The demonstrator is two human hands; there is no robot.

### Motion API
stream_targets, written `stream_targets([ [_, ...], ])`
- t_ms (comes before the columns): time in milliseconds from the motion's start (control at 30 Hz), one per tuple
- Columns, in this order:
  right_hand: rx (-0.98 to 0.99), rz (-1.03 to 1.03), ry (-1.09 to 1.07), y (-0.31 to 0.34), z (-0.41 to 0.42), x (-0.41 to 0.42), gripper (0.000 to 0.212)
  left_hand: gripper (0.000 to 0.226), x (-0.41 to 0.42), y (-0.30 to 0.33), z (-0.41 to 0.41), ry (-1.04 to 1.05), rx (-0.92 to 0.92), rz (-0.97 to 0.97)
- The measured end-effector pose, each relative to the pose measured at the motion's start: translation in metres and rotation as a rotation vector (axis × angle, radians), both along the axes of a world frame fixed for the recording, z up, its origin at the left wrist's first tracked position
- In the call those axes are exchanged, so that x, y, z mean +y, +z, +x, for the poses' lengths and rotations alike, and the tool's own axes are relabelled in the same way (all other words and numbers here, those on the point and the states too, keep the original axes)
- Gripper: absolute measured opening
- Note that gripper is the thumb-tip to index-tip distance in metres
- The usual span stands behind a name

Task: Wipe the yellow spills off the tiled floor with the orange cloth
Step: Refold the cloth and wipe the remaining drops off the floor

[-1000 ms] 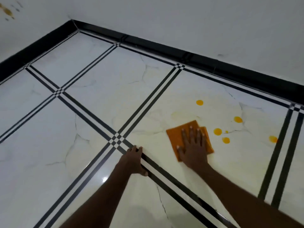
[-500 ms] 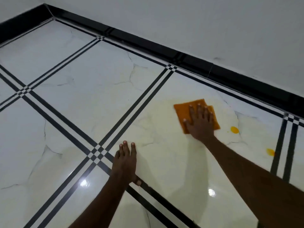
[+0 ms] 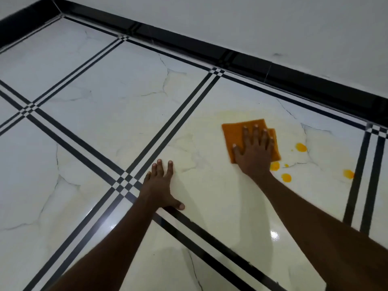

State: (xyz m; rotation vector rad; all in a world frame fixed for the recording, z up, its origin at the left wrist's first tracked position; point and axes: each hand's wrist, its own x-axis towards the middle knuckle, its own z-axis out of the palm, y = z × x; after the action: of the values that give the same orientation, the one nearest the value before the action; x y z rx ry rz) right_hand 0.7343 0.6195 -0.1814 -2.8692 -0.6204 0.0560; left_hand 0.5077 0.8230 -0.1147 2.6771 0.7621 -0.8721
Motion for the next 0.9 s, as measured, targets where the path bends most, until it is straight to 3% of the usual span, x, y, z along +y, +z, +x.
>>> stream_targets([
  [100,-0.008,-0.017,-0.058,-0.003,-0.039,0.000,0.081,0.086,-0.010,0.012,0.025,-0.027,-0.163,0.187],
  [167,0.014,-0.003,0.133,0.002,-0.038,0.018,0.082,0.068,-0.024,0.015,0.040,-0.112,-0.334,0.264],
  [233,0.044,-0.015,0.272,0.004,-0.009,0.016,0.083,0.088,-0.044,0.000,0.052,-0.141,-0.356,0.124],
  [333,0.062,-0.060,0.097,0.004,0.044,-0.031,0.086,0.114,-0.066,-0.018,0.057,-0.194,-0.245,0.042],
  [433,0.091,-0.057,-0.178,0.006,0.062,-0.119,0.091,0.114,-0.067,-0.022,0.056,-0.199,-0.234,0.066],
  [533,0.079,-0.028,-0.347,0.007,0.012,-0.164,0.084,0.110,-0.082,-0.013,0.062,-0.223,-0.256,0.073],
  [633,0.026,0.024,-0.181,0.007,-0.042,-0.111,0.082,0.109,-0.108,-0.012,0.074,-0.312,-0.251,0.041],
  [733,0.112,-0.030,0.052,0.010,-0.006,-0.085,0.085,0.117,-0.130,-0.019,0.089,-0.333,-0.198,0.056],
  [833,-0.030,-0.047,-0.170,0.003,0.056,-0.147,0.078,0.121,-0.130,-0.019,0.094,-0.339,-0.166,0.044],
  [900,0.041,-0.070,-0.334,0.009,0.059,-0.214,0.081,0.122,-0.128,-0.016,0.094,-0.343,-0.150,0.048],
])
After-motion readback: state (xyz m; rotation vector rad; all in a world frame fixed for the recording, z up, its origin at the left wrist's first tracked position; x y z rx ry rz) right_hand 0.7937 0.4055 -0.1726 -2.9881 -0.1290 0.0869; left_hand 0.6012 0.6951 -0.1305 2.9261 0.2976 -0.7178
